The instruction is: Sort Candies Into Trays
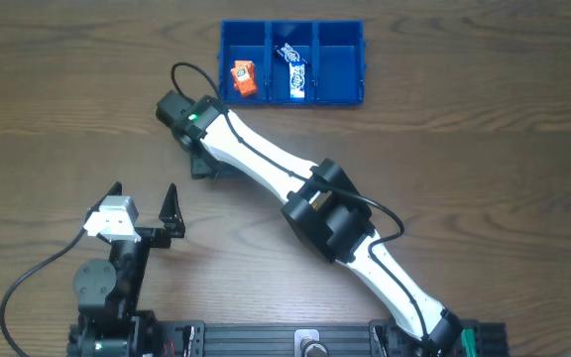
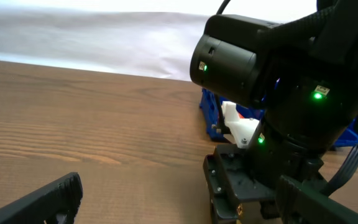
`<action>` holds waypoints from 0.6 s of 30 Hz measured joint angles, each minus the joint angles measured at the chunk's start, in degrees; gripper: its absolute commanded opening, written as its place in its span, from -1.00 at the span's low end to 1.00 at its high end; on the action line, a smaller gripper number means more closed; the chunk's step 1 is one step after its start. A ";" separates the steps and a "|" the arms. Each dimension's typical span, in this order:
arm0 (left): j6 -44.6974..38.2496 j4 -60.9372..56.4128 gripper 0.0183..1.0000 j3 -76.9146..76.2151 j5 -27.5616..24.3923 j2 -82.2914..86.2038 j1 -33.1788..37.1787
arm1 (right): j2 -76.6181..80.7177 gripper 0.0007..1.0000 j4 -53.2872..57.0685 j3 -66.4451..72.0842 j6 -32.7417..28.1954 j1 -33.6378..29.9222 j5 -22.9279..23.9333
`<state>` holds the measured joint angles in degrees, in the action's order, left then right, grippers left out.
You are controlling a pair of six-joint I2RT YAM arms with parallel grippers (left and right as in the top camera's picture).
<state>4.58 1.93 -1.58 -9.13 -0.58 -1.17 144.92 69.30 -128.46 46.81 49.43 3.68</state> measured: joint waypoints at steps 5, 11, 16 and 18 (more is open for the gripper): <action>0.00 0.00 1.00 0.00 0.00 0.00 0.00 | 0.02 0.28 -0.35 0.00 1.38 -0.24 0.42; 0.00 0.00 1.00 0.00 0.00 0.00 0.00 | 0.24 -0.22 -1.51 0.00 2.34 -0.26 0.66; 0.00 0.00 1.00 0.00 0.00 0.00 0.00 | 0.76 -0.40 -1.68 -0.02 2.62 -0.24 0.59; 0.00 0.00 1.00 0.00 0.00 0.00 0.00 | 0.76 -0.49 -1.68 -0.02 2.69 -0.24 0.59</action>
<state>4.58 1.93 -1.58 -9.13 -0.58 -1.17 145.69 67.61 -128.49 49.50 49.19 4.27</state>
